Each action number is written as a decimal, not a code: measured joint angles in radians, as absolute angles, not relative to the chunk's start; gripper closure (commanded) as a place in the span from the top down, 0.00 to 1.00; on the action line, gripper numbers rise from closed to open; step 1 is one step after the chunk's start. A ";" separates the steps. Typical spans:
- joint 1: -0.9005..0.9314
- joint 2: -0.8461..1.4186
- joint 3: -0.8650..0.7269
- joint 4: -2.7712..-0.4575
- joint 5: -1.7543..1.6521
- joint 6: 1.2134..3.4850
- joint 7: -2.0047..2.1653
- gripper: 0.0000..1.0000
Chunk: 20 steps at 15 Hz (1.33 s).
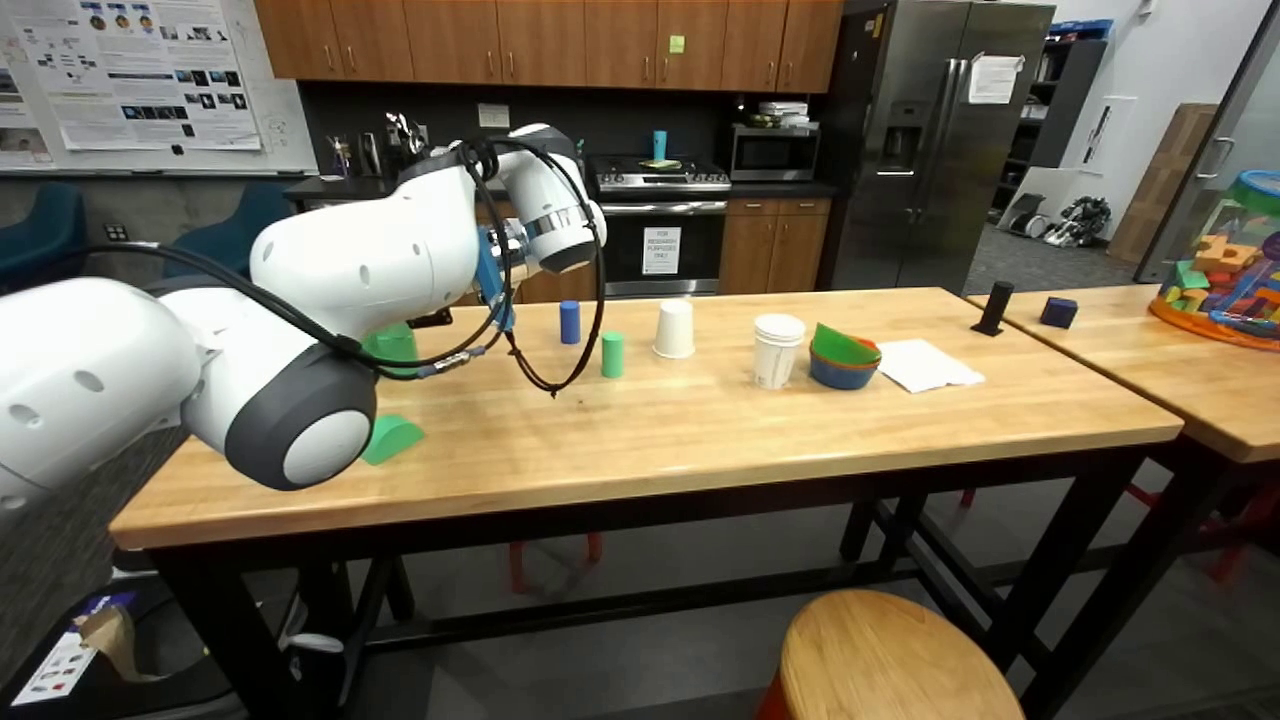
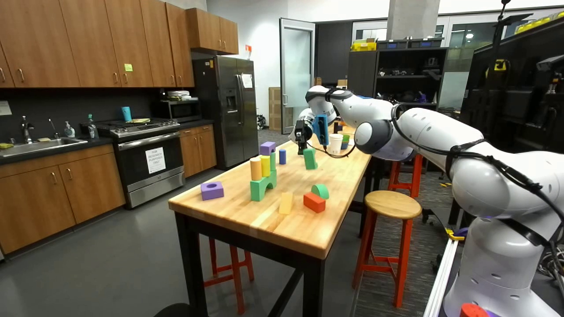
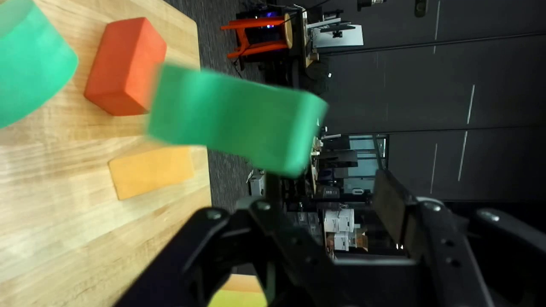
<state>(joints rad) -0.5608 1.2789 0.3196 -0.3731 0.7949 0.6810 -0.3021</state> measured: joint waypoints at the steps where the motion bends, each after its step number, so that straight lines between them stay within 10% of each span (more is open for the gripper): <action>1: -0.561 1.279 0.320 -0.372 0.795 0.680 -0.302 0.96; 3: -0.561 1.278 0.320 -0.368 0.795 0.679 -0.303 0.85; 6: -0.561 1.275 0.319 -0.365 0.794 0.668 -0.304 1.00; 20: -0.561 1.276 0.319 -0.374 0.795 0.667 -0.304 1.00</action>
<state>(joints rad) -0.5608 1.2758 0.3190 -0.3736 0.7946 0.6675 -0.3038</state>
